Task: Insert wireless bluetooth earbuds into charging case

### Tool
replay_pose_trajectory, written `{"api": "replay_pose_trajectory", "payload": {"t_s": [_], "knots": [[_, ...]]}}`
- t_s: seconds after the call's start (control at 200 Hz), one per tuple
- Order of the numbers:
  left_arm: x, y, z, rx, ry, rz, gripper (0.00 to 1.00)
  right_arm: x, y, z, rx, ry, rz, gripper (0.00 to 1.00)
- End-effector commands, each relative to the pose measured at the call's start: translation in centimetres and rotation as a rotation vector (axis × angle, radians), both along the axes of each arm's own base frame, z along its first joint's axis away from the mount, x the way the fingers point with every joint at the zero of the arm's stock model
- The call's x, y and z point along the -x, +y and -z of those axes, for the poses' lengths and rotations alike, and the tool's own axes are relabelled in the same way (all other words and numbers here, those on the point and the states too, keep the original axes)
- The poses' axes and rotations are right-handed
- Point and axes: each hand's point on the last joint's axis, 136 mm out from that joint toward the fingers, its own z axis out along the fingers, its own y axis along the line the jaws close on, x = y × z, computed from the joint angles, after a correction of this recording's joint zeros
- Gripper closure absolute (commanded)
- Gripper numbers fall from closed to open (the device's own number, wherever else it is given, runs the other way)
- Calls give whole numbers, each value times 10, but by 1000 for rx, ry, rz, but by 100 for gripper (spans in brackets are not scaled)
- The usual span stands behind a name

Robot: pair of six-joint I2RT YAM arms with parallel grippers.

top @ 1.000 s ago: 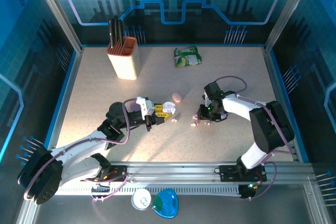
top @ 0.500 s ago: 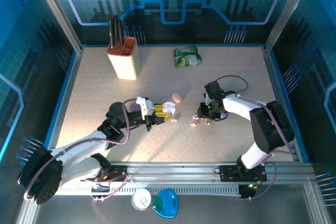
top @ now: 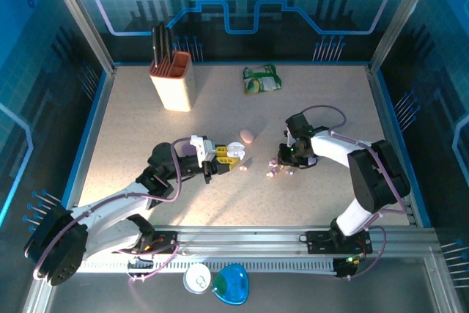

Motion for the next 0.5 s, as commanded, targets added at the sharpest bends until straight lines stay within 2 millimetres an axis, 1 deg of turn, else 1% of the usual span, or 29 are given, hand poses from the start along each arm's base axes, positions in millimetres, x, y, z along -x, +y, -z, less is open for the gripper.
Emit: {"api": "replay_pose_trajectory", "payload": {"t_s": [0.0,0.06,0.16,0.295,0.36,0.415,0.495], "knots": [[0,-1,-7,6,-26,-13,100,3,-4,-4,11,8,-10,83],[-4,-1,-3,-2,-22,-29,100,-3,-4,-11,14,-34,-15,83],[-10,-1,4,-19,-15,-54,100,-13,0,-30,0,-132,-50,82],[-19,-4,14,-33,2,-74,100,-23,12,-61,-26,-301,-141,81],[-22,-6,19,-38,16,-77,100,-27,19,-80,-26,-408,-190,81],[-26,-7,23,-42,31,-86,100,-29,26,-101,-8,-528,-246,81],[-31,-7,28,-44,49,-100,100,-26,38,-131,3,-679,-332,82]]}}
